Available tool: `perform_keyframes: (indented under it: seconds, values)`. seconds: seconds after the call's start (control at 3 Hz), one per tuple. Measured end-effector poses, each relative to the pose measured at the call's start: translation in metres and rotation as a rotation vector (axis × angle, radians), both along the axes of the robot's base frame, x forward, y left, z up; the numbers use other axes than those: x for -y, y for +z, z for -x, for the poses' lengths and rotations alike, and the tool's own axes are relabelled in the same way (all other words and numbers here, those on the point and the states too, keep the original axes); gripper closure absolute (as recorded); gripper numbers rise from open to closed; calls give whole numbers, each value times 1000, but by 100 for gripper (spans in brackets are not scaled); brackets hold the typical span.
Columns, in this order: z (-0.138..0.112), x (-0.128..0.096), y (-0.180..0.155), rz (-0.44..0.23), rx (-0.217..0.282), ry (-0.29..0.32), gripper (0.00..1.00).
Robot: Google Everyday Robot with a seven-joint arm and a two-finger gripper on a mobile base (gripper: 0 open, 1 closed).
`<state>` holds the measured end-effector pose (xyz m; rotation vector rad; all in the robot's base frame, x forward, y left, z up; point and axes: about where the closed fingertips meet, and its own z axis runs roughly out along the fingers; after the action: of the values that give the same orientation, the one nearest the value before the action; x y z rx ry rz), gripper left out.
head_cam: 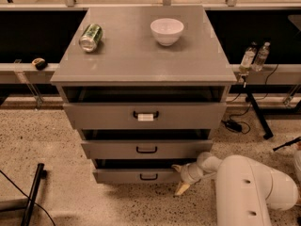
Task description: Open bottom drawer
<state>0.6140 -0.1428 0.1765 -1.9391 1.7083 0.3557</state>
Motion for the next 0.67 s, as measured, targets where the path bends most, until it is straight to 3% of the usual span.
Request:
perform_keyframes:
  seconds: [0.33, 0.67]
  values:
    - [20, -17, 7, -16, 0, 82, 4]
    - [48, -32, 13, -20, -19, 159, 0]
